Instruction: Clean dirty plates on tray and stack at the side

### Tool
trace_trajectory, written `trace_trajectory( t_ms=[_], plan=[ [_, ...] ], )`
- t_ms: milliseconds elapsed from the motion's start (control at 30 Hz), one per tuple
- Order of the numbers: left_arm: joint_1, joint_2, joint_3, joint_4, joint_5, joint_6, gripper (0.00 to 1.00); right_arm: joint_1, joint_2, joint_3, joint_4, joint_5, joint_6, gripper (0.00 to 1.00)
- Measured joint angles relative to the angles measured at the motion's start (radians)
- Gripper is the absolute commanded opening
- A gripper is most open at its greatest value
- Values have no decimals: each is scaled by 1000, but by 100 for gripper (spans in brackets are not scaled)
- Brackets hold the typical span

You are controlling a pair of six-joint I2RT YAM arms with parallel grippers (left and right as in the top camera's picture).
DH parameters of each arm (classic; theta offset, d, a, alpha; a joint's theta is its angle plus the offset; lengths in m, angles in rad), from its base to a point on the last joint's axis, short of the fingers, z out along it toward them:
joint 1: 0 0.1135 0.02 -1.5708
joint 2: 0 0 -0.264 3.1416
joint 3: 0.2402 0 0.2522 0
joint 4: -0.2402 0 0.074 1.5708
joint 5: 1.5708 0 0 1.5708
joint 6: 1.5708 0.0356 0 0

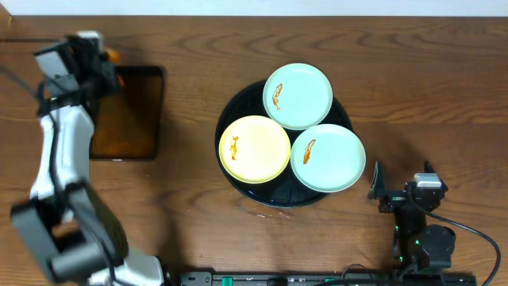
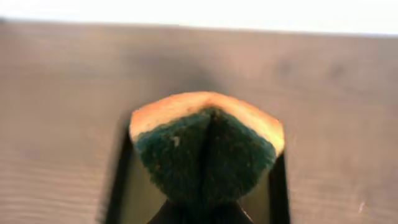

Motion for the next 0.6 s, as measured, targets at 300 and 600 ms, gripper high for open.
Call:
trace_trajectory(
  t_ms=[300, 600],
  plan=[
    [0, -384, 72, 102, -4, 1, 7, 0, 0, 0, 0, 0, 0, 99],
    [2, 136, 42, -147, -37, 3, 8, 0, 0, 0, 0, 0, 0, 99]
  ],
)
